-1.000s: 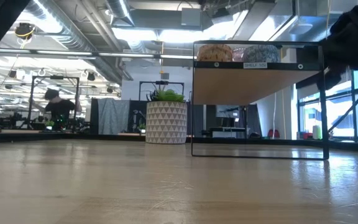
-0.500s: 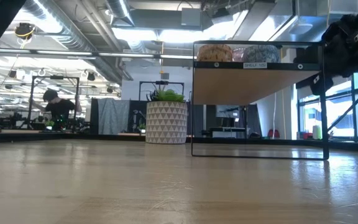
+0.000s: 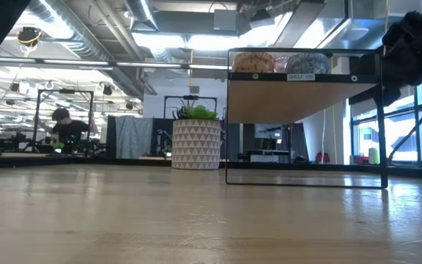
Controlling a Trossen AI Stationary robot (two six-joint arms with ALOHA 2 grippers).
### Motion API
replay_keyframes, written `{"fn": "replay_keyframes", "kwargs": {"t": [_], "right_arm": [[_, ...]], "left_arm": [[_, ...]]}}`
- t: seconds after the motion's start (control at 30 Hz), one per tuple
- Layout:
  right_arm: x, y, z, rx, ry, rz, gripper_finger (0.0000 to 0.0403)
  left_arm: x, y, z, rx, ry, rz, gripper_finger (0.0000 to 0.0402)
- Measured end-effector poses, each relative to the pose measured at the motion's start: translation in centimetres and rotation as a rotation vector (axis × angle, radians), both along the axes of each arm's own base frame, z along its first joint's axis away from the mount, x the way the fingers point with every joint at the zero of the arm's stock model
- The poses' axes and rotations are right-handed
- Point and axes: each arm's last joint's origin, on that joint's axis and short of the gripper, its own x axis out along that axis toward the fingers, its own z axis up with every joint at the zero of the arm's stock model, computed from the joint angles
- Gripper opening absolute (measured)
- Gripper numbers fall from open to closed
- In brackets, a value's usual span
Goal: Pick & Place candle stick holders
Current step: Return to Home Position
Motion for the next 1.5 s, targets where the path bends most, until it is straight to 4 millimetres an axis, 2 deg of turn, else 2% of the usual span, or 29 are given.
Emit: {"fn": "replay_keyframes", "kwargs": {"t": [0.17,0.3,0.43,0.67,1.03,1.3,1.5], "right_arm": [[-0.3,0.0,0.5,0.001,-0.022,0.012,0.0],[0.2,0.1,-0.4,0.023,-0.053,0.031,0.0],[0.8,0.2,-1.1,0.039,-0.178,0.061,0.0],[0.8,0.0,-1.1,0.038,-0.188,-0.011,0.0],[0.8,0.0,-1.1,0.079,-0.187,-0.02,0.0],[0.9,0.0,-1.1,0.078,-0.187,-0.02,0.0],[0.9,0.0,-1.1,0.078,-0.187,-0.02,0.0]], "left_arm": [[0.0,0.0,0.0,-0.001,0.0,0.0,0.0002],[0.0,0.0,0.0,-0.005,-0.001,0.003,0.0002],[0.0,0.0,0.0,-0.012,-0.001,0.014,0.0002],[0.0,0.0,0.0,-0.019,0.001,0.019,0.0002],[0.0,-0.2,0.0,0.033,0.003,-0.017,0.0002],[0.3,-1.1,0.4,0.082,-0.043,-0.05,0.0002],[0.2,-3.3,0.4,0.144,-0.038,-0.075,0.0002]]}}
